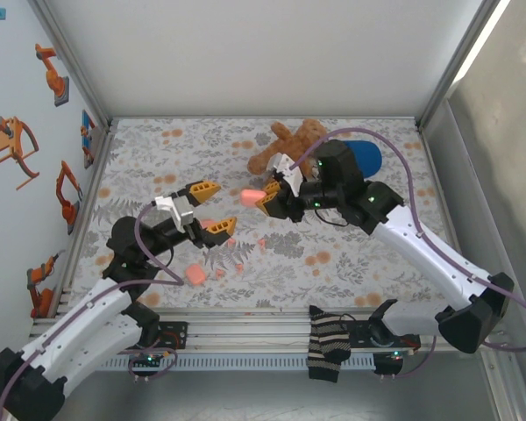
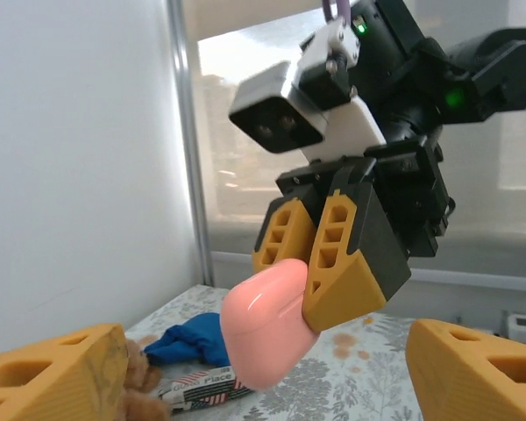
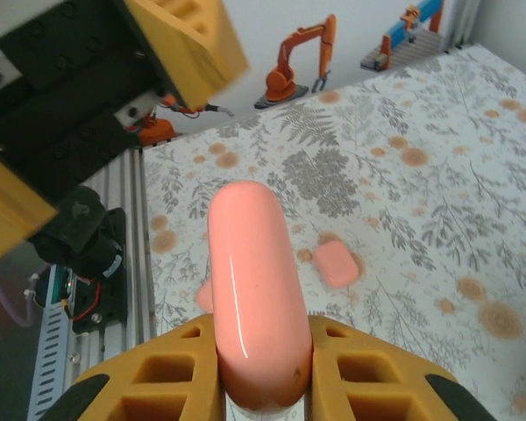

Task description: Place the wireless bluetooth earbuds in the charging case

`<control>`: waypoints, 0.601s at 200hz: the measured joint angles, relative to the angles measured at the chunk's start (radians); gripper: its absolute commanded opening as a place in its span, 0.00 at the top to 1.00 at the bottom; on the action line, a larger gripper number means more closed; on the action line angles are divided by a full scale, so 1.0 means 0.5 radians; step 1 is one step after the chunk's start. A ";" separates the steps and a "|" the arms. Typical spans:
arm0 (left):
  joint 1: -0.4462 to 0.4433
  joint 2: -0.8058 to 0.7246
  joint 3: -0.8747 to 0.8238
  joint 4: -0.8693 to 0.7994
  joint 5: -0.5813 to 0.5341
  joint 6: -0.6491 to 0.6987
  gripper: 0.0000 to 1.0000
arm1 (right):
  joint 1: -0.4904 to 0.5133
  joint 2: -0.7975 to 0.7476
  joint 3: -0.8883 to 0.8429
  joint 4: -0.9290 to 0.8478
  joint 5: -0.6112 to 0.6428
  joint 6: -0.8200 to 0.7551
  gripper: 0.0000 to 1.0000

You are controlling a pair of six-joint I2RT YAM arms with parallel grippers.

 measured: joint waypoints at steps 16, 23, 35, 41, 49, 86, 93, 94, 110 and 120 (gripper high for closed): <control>0.000 -0.131 0.001 -0.207 -0.146 0.088 0.09 | -0.098 0.034 -0.031 0.007 -0.011 0.095 0.94; 0.000 -0.181 0.003 -0.304 -0.205 0.127 0.09 | -0.139 0.060 -0.046 0.011 -0.016 0.134 0.95; 0.000 -0.253 0.012 -0.465 -0.298 0.188 0.08 | -0.194 0.111 -0.083 0.019 -0.020 0.194 0.96; 0.000 -0.282 0.020 -0.537 -0.338 0.214 0.07 | -0.217 0.140 -0.107 0.024 -0.021 0.222 0.97; 0.000 -0.314 0.029 -0.623 -0.389 0.242 0.07 | -0.245 0.179 -0.137 0.024 -0.025 0.252 0.97; 0.000 -0.458 0.062 -0.936 -0.598 0.332 0.06 | -0.401 0.381 -0.301 0.029 -0.016 0.389 0.98; 0.000 -0.482 0.062 -0.980 -0.630 0.343 0.06 | -0.431 0.411 -0.330 0.031 -0.008 0.406 0.98; 0.000 -0.485 0.062 -0.983 -0.632 0.345 0.06 | -0.434 0.414 -0.333 0.030 -0.007 0.407 0.98; 0.000 -0.540 0.062 -1.070 -0.696 0.369 0.05 | -0.488 0.475 -0.387 0.031 0.021 0.434 0.98; 0.000 -0.573 0.062 -1.111 -0.728 0.383 0.05 | -0.518 0.515 -0.410 0.030 0.030 0.443 0.98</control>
